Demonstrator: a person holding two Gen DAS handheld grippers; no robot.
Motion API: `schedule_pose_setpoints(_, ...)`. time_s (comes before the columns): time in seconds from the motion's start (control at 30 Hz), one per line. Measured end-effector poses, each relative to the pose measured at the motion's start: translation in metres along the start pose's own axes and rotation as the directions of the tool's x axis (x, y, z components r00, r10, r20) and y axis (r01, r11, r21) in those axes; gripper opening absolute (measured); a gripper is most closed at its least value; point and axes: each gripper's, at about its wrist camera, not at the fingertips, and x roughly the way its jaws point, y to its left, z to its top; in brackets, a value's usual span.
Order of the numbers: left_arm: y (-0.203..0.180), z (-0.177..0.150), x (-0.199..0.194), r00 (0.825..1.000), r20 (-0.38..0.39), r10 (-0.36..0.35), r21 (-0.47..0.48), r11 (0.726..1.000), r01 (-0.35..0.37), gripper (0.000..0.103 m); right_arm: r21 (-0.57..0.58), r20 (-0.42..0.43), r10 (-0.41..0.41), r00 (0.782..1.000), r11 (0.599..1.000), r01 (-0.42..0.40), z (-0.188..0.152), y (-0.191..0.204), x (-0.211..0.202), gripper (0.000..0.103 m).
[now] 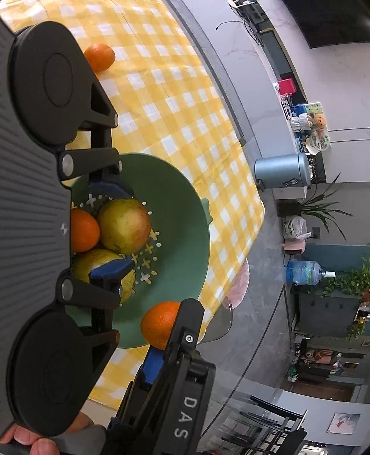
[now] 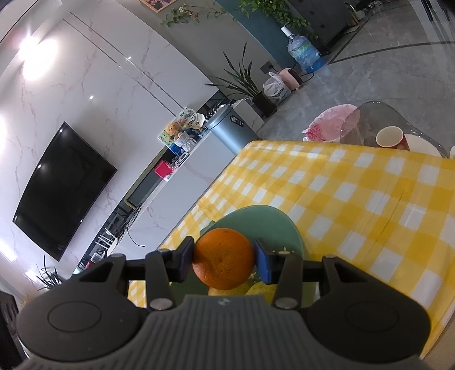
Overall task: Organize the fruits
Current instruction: 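Carry the orange into the colander and open the left tool while the right tool carries its orange, then lower the held orange into the green colander and open the right tool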
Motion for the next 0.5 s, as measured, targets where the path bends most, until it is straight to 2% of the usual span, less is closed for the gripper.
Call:
schedule_pose_setpoints(0.07,0.001,0.0,-0.002,1.0,-0.006,0.008,-0.004,1.0,-0.008,0.064,-0.008,-0.001,-0.007,1.0,1.0,0.007,0.0,0.0,0.002,0.043)
schedule_pose_setpoints(0.2,0.003,0.0,-0.008,0.999,-0.035,0.042,-0.003,0.999,-0.042,0.08,-0.012,-0.002,-0.015,1.0,1.0,0.015,0.0,0.0,0.004,0.043)
schedule_pose_setpoints(0.3,0.005,-0.001,-0.014,0.998,-0.048,0.051,-0.008,0.999,-0.052,0.087,-0.016,-0.01,-0.019,1.0,1.0,0.018,0.002,0.003,0.011,0.043)
schedule_pose_setpoints(0.5,0.014,0.0,-0.015,0.995,-0.076,0.062,-0.06,0.996,-0.067,0.088,-0.056,-0.034,-0.063,0.997,0.997,0.061,-0.001,0.008,0.033,0.043)
